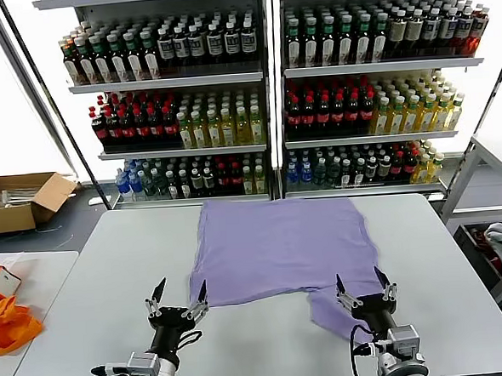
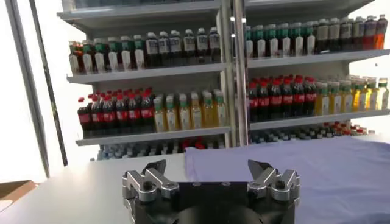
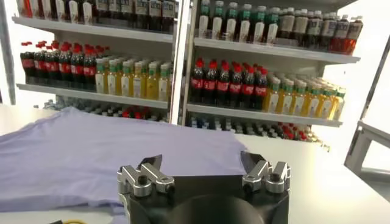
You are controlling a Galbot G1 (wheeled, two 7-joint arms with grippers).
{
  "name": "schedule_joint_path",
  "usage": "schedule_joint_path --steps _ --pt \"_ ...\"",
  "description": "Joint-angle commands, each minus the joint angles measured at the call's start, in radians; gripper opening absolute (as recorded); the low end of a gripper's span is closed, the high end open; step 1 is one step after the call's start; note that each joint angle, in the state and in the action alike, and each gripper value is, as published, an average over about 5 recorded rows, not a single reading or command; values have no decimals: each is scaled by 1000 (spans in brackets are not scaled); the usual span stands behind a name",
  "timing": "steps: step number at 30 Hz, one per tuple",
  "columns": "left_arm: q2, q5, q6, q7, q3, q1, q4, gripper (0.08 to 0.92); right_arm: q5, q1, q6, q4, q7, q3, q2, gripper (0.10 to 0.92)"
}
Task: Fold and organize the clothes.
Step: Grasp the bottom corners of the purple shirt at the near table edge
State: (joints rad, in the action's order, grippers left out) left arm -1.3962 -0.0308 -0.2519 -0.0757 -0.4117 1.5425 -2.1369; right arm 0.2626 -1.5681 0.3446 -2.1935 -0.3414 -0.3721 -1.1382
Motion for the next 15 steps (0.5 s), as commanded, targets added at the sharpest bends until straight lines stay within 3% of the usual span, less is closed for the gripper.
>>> schedule_joint_path --steps 1,15 --pt "38 -35 -138 3 20 -21 19 822 82 -80 44 -30 -76 -2 44 823" --pt "89 -105 -182 -2 21 -64 88 823 169 -160 72 -56 -137 25 2 823"
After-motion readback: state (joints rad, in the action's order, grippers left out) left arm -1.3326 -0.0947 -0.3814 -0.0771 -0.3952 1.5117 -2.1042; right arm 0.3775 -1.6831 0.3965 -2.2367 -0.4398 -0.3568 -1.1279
